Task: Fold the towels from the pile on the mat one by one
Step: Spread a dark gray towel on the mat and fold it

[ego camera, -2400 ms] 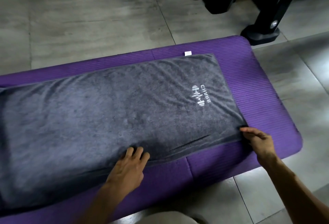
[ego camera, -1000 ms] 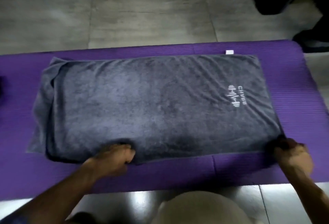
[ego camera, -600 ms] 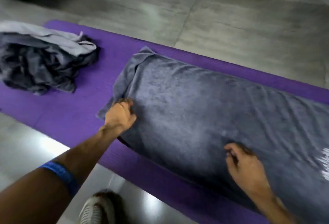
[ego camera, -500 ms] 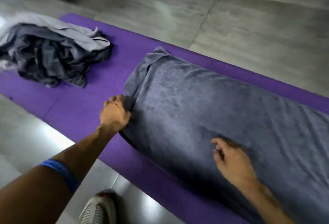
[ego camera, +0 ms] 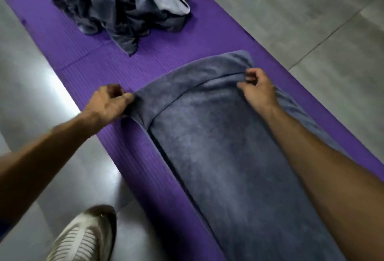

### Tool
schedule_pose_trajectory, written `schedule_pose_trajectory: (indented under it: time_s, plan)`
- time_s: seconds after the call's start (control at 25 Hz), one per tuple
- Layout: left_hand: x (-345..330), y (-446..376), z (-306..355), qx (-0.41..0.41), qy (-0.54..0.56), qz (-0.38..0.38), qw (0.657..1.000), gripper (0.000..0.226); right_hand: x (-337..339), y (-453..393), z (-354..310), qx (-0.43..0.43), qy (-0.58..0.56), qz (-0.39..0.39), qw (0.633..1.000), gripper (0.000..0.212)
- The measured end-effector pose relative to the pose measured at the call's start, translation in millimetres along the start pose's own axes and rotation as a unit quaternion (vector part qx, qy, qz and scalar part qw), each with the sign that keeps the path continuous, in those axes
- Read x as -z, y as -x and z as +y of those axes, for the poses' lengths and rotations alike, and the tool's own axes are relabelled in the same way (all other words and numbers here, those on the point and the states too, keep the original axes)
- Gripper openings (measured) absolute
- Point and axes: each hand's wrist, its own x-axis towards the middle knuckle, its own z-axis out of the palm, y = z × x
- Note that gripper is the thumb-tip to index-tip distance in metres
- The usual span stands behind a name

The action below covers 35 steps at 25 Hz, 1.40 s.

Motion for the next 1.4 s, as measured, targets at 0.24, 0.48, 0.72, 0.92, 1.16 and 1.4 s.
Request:
schedule_pose_trajectory:
  time_s: [0.24, 0.48, 0.72, 0.92, 1.16, 1.4]
  plan:
    - [-18, 38, -13, -0.226, -0.312, -0.039, 0.922, 0.051, -23, -74, -31, -0.032, 0.084, 0.026, 0.996, 0.023]
    - [-41, 58, -17, -0.224, -0.383, -0.031, 0.895, 0.045, -23, -94, -42, -0.124, -0.107, -0.011, 0.986, 0.026]
    - [-41, 55, -26, -0.246, -0.387, -0.093, 0.884, 0.062, -23, -88, -29, 0.018, -0.066, 0.033, 0.997, 0.037]
    - [-42, 52, -42, -0.233, -0.458, -0.07, 0.855, 0.078, -55, -50, -19, 0.175, 0.298, -0.034, 0.938, 0.054]
    - [-44, 51, -48, -0.389, -0.465, -0.045, 0.794, 0.075, -40, -63, -16, 0.119, 0.38, -0.119, 0.909, 0.06]
    - [-50, 55, -57, -0.443, -0.468, -0.104, 0.757, 0.064, -28, 27, 43, 0.192, 0.405, -0.097, 0.889, 0.063]
